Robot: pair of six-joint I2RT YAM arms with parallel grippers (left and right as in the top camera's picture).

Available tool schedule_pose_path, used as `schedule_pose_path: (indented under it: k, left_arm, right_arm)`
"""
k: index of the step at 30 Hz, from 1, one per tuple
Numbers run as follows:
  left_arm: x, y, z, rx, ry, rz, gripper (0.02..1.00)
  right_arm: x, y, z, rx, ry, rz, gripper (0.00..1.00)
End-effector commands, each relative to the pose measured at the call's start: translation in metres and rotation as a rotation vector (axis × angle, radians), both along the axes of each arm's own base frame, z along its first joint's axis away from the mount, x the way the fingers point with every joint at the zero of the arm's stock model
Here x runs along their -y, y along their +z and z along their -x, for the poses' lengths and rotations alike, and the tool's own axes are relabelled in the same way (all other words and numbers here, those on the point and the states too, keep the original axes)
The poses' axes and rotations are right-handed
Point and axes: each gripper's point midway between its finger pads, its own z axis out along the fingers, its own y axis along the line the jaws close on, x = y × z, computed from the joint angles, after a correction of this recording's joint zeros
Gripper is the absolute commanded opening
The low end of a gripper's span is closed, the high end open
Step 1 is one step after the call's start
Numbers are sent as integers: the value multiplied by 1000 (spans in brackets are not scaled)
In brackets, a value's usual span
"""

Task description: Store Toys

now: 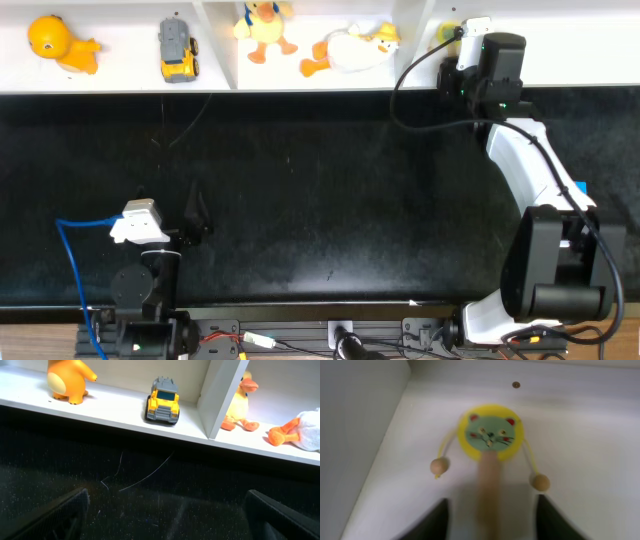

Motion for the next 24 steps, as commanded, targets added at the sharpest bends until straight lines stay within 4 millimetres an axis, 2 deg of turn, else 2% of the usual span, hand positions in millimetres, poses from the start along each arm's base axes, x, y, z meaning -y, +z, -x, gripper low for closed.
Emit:
schedule_pose_path:
  k: [1,5,7,10,13,17,21,23,24]
  left_arm:
    - [4,1,0,7,-18,25,998]
    - [4,1,0,7,-18,25,998]
    - [4,1,0,8,-18,25,998]
    - [4,1,0,7,-18,25,998]
    - [4,1,0,8,-18,25,998]
    - [4,1,0,8,-18,25,998]
    - [4,1,0,8,-17,25,998]
    - [4,1,0,8,-18,25,998]
    - [4,1,0,8,-18,25,998]
  right_arm:
    - [-3,-1,-1,-2,-26,-44,991]
    - [-3,17,4,1,-71,-102,998]
    - [-1,33,12,1,-97,-112,993]
    - [15,62,34,-3,-235,-131,998]
    - [29,88,73,-31,-377,-176,998]
    - [40,116,141,-76,-555,-277,998]
    - [73,128,207,-61,-907,-393,998]
    - [88,130,234,-44,-1052,-442,998]
    - [91,133,241,-35,-1077,-462,998]
